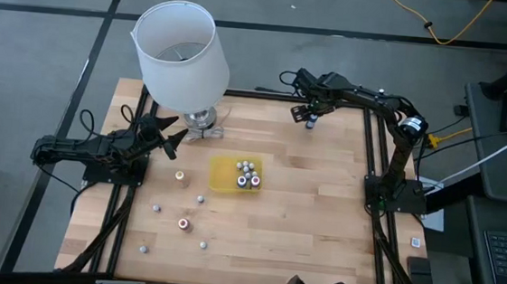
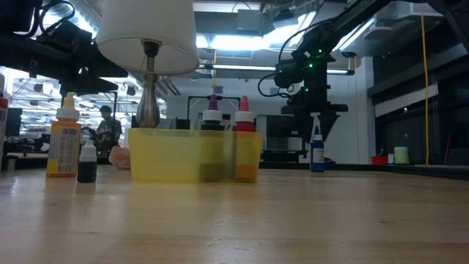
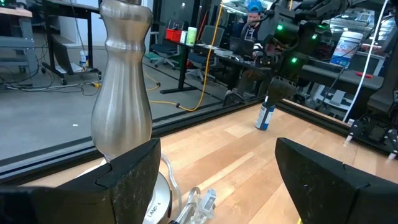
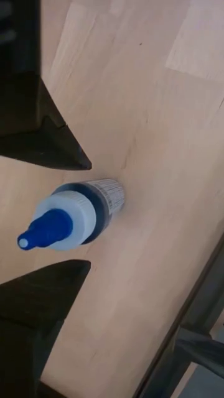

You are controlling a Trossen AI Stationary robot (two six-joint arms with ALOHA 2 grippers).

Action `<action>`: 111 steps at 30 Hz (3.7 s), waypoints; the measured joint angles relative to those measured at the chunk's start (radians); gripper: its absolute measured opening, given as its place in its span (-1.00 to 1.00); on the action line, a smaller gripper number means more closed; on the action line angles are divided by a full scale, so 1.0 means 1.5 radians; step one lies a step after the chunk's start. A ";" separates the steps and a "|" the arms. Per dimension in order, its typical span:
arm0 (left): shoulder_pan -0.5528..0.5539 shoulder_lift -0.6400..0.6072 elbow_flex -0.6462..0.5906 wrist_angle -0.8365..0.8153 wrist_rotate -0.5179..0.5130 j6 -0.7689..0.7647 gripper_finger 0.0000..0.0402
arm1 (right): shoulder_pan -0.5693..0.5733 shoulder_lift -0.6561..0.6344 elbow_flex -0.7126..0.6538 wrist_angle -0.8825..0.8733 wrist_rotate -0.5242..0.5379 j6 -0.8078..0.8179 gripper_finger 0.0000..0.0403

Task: Pick & Place food coloring
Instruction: Put the blue food coloring bottle into the yellow bin

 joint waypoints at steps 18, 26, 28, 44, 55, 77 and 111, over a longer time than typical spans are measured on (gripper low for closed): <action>0.000 0.000 0.000 0.000 0.000 0.000 0.55 | 0.002 0.001 0.017 -0.032 -0.015 0.001 -0.40; 0.000 0.000 0.000 0.000 0.000 0.000 0.55 | 0.033 0.001 0.139 -0.151 -0.028 -0.087 -0.40; 0.000 0.000 0.000 0.000 0.000 0.000 0.55 | 0.047 0.001 0.175 -0.187 -0.033 -0.112 -0.40; 0.000 0.000 0.000 0.000 -0.001 0.000 0.55 | 0.272 -0.079 0.251 -0.271 -0.029 -0.190 -0.40; 0.000 0.000 0.000 0.000 0.000 0.000 0.55 | 0.412 -0.072 0.251 -0.145 -0.029 -0.190 -0.40; 0.000 0.000 0.000 0.000 0.000 0.000 0.55 | 0.474 0.043 0.348 0.034 0.006 -0.204 -0.40; 0.000 0.000 0.000 0.000 0.000 0.000 0.55 | 0.500 0.327 0.543 -0.036 -0.085 -0.209 -0.40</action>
